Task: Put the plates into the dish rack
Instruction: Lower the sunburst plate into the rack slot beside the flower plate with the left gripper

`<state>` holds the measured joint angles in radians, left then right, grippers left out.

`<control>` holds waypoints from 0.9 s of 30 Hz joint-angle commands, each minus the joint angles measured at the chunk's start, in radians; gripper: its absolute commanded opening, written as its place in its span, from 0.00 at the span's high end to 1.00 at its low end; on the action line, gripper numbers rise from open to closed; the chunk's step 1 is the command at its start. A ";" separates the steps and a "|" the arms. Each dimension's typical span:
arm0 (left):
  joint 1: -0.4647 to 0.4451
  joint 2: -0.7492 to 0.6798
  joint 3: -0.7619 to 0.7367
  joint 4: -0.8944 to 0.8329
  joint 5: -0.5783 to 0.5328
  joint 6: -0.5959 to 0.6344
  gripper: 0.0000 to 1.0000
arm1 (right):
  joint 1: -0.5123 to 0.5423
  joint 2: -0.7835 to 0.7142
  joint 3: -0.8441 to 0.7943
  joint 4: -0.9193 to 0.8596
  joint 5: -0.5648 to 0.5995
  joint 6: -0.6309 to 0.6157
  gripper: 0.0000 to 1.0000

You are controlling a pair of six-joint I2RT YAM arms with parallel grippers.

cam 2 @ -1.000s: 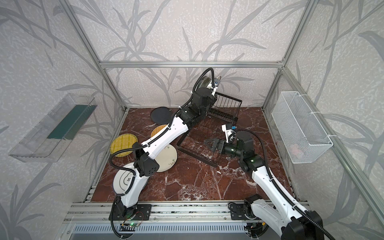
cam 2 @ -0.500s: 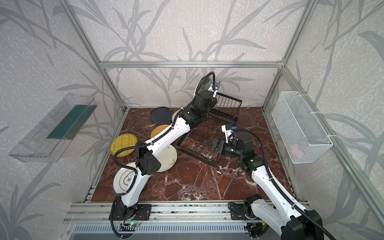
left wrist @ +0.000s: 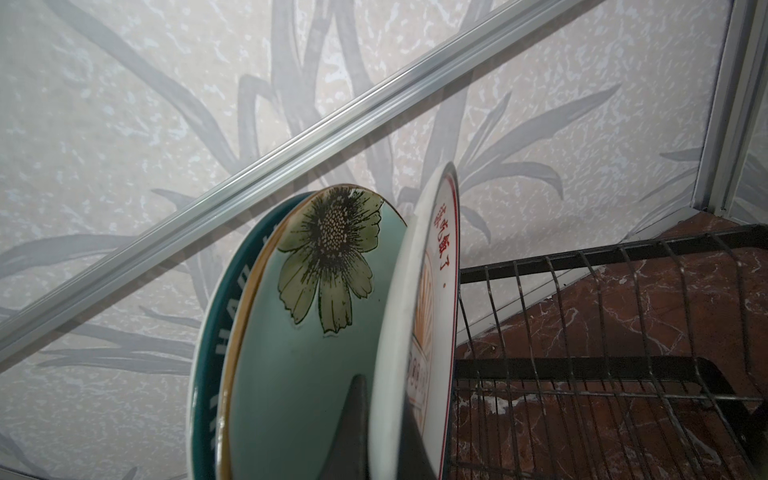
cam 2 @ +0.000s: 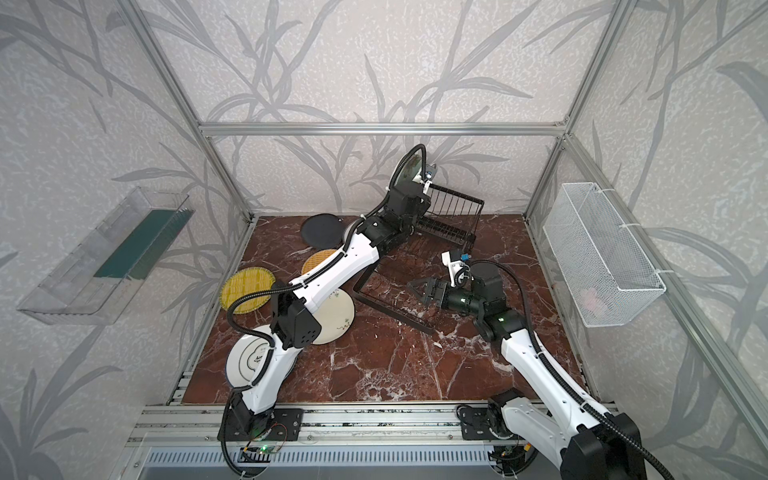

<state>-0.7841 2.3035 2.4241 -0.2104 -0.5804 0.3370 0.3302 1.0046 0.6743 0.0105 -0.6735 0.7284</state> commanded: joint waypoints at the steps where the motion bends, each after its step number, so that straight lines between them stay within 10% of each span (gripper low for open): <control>1: 0.006 0.013 0.007 0.029 -0.035 -0.017 1.00 | 0.006 0.002 -0.011 0.016 -0.009 -0.007 0.01; 27: 0.003 0.052 0.067 -0.007 -0.063 -0.069 0.96 | 0.006 0.002 -0.019 0.006 -0.010 -0.011 0.01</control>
<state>-0.7841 2.3489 2.4420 -0.2161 -0.6266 0.2752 0.3302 1.0069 0.6678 0.0109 -0.6735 0.7280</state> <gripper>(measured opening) 0.065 0.993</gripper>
